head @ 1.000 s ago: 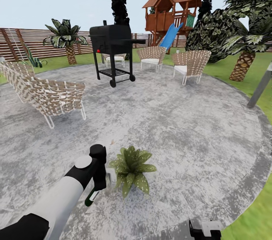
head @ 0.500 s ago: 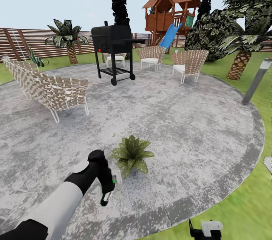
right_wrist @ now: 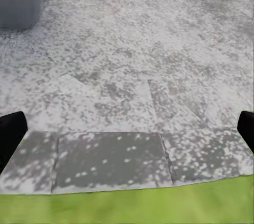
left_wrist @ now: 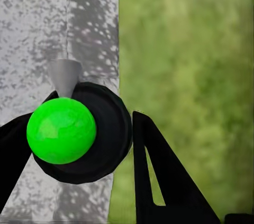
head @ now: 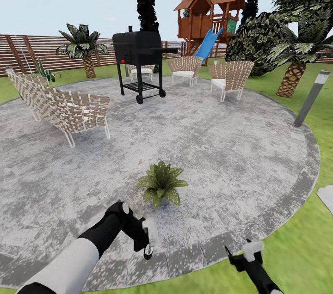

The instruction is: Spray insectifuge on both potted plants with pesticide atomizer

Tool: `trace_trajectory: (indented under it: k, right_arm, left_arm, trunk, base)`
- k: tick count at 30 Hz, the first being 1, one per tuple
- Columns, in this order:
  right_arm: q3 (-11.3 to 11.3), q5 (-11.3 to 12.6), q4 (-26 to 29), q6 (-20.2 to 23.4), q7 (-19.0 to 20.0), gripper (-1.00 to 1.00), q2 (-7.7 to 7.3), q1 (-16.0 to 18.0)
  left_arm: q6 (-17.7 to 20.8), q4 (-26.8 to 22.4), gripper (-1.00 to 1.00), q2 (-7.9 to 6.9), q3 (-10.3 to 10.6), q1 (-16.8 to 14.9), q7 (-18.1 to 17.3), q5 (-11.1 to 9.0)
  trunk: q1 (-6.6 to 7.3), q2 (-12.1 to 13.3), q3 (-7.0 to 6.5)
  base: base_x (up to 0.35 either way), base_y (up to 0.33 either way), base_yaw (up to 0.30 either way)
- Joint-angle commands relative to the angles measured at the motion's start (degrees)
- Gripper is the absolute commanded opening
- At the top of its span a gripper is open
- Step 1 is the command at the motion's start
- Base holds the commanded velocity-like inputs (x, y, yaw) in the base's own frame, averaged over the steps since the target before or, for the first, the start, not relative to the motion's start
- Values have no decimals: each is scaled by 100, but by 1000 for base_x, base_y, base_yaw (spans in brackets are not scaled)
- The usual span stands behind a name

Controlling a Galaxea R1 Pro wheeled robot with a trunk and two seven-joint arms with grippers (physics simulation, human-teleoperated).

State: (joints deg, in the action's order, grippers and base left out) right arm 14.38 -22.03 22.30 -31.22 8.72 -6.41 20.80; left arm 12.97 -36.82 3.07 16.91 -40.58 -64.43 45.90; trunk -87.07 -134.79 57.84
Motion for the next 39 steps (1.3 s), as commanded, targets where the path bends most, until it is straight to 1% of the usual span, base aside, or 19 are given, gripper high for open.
trace_trajectory:
  k: [1,2,3,4,5,6,7,9,10,11,15,17,23,28,31,33,35,36,39]
  right_arm:
    - [49,-30,121,90,363,100,-1,8]
    - [48,-82,230,244,746,100,-5,25]
    - [46,-158,275,315,946,100,-7,49]
    - [45,-332,313,377,1135,100,-6,121]
    - [43,-481,328,400,1208,100,-1,182]
    - [45,-771,340,424,1274,100,6,293]
    - [46,-1027,347,437,1307,100,10,392]
    - [47,-1322,352,447,1333,100,14,543]
    - [44,-1378,350,448,1338,100,15,597]
    - [45,-1399,348,449,1343,100,16,626]
    - [-41,-1422,400,435,1454,100,147,755]
    - [3,-1396,396,434,1388,100,212,820]
    - [12,-1384,565,433,1228,100,407,1016]
    - [-142,-1479,597,440,1371,100,569,1057]
    - [-241,-1498,694,460,1467,100,667,1088]
    - [-306,-1498,759,465,1532,100,683,1121]
    - [-370,-1497,823,467,1596,100,740,1186]
    - [-962,-1497,968,467,3714,100,780,1274]
    - [-963,-1494,967,473,4066,100,886,1403]
  left_arm:
    - [42,14,-100,1,4,33,15,7]
    - [-50,30,-100,1,5,93,106,14]
    - [-164,32,-100,1,0,128,201,16]
    - [-341,31,-100,1,-6,163,410,15]
    - [-429,30,-100,-3,-8,176,578,15]
    - [-507,36,-100,-5,-10,188,852,17]
    - [-538,41,-100,-13,-11,193,1020,17]
    - [-559,32,-100,-57,-63,198,1153,14]
    - [-561,8,-100,-67,-153,196,1172,14]
    - [-573,-8,-100,-71,-211,194,1176,16]
    - [-628,96,-100,-67,-226,312,1213,-41]
    - [-598,83,-100,-65,-238,319,1198,-18]
    - [-577,181,-100,-73,-404,355,1346,-122]
    - [-668,321,-100,-102,-416,358,1361,-129]
    - [-764,420,-100,-194,-401,297,1342,-110]
    - [-829,473,-100,-259,-400,285,1330,-103]
    - [-893,478,-100,-273,-392,275,1322,-92]
    - [-1240,485,-100,-272,-388,273,1321,-88]
    - [-1229,570,-100,-265,-372,270,1315,-63]
  trunk:
    - [1,-2,5]
    - [1,-2,5]
    - [1,-2,5]
    - [1,-2,5]
    - [1,-2,5]
    - [1,-2,5]
    - [1,-2,5]
    - [1,-2,5]
    - [1,-2,5]
    - [1,-2,5]
    - [1,-2,5]
    - [1,-2,5]
    - [1,-2,5]
    - [1,-2,5]
    - [1,-2,5]
    - [1,-2,5]
    - [1,-2,5]
    - [1,-2,5]
    - [1,-2,5]
  base:
    - [0,0,0]
    - [0,0,0]
    - [0,0,0]
    - [0,0,0]
    - [0,0,0]
    - [0,0,0]
    - [0,0,0]
    - [0,0,0]
    - [0,0,0]
    - [0,0,0]
    - [0,0,0]
    - [0,0,0]
    - [0,0,0]
    - [0,0,0]
    - [0,0,0]
    - [0,0,0]
    - [0,0,0]
    - [0,0,0]
    - [0,0,0]
